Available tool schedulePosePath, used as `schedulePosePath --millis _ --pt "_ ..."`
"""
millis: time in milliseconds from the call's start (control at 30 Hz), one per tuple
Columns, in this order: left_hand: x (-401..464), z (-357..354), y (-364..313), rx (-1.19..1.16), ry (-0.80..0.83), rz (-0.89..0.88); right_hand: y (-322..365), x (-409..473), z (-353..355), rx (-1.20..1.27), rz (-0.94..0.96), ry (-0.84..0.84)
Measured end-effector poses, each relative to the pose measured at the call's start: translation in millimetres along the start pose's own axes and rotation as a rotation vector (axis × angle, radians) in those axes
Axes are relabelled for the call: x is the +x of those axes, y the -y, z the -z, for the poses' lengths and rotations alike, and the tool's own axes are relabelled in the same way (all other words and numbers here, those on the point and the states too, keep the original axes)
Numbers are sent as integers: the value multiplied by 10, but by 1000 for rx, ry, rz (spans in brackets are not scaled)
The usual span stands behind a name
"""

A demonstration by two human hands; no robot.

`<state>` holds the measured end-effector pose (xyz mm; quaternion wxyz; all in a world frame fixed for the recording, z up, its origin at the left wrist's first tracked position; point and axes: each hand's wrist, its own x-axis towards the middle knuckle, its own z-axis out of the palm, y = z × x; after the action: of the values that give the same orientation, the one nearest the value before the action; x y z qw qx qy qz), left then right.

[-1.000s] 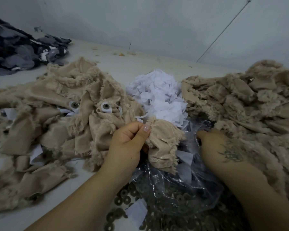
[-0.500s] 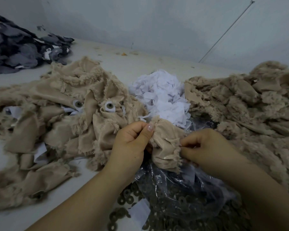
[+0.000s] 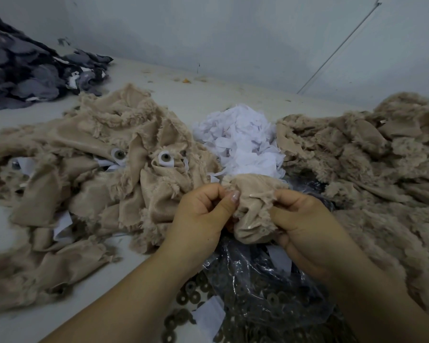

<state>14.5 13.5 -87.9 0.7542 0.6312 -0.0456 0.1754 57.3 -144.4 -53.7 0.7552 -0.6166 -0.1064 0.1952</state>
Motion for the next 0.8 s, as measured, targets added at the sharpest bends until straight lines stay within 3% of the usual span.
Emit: schedulePosePath --millis 133,267,500,700,800 --pt "-13 0 -19 36 28 17 -23 16 25 -214 221 -161" --pt "-22 -11 -34 85 30 16 -59 4 -18 -219 147 -170" --pt "-30 -24 -35 190 -1 -9 -76 -22 -24 -311 193 -160" --pt "-20 -19 -25 338 -23 -99 -116 -7 -9 -226 85 -120" --pt "-18 -11 -35 377 -41 -117 -109 28 -15 -41 20 -129"
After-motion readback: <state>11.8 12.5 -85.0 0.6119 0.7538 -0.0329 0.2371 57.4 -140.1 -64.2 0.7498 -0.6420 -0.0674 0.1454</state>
